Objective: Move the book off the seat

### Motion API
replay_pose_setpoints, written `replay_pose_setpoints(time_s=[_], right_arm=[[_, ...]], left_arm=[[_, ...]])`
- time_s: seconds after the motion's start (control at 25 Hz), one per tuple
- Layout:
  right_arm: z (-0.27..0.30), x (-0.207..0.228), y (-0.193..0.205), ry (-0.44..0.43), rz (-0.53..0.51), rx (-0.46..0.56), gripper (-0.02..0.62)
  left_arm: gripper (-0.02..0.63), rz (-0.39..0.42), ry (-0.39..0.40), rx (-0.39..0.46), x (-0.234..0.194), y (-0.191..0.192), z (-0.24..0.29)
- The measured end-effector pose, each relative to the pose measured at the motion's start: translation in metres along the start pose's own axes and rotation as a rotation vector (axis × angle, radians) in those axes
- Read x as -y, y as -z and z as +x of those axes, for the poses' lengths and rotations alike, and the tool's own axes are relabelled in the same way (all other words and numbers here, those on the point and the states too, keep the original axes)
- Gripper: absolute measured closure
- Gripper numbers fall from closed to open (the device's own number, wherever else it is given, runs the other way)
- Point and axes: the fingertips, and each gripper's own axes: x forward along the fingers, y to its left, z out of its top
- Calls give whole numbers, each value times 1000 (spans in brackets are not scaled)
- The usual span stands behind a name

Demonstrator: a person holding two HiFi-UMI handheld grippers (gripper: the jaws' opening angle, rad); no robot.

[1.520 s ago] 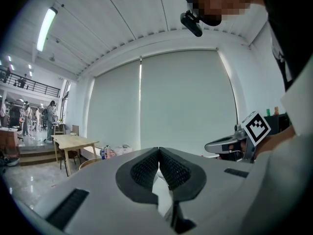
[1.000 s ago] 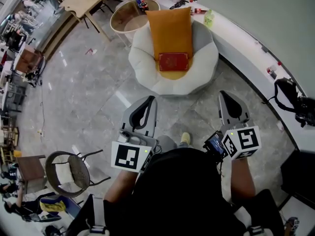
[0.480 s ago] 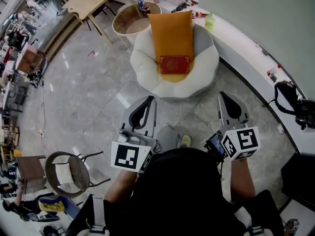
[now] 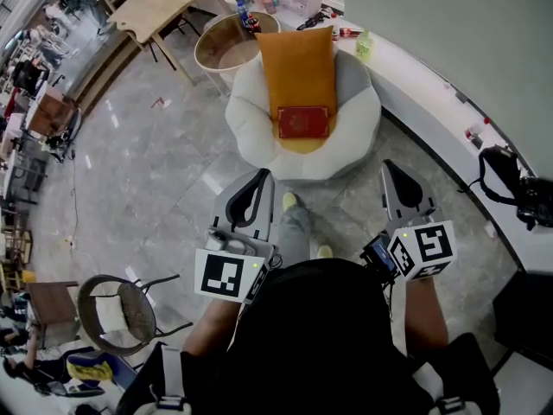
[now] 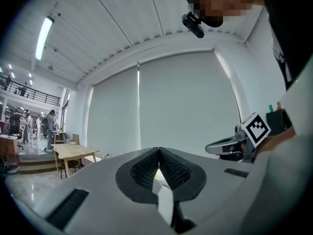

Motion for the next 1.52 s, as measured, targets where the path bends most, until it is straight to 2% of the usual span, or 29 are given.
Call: replay_pose_setpoints(time_s=[0.36, 0.76, 1.0, 1.52], right_arm=[[33, 12, -4, 9, -15, -14, 583], [102, 32, -6, 22, -19, -56, 583], [146, 46, -5, 15, -20, -84, 583], [242, 51, -17, 2, -8, -132, 583]], left_arm=[[592, -18, 20, 9, -19, 3, 32], [592, -18, 62, -33, -60, 19, 95], [592, -48, 62, -39, -85, 26, 133], [592, -68, 44, -84, -165, 38, 193]])
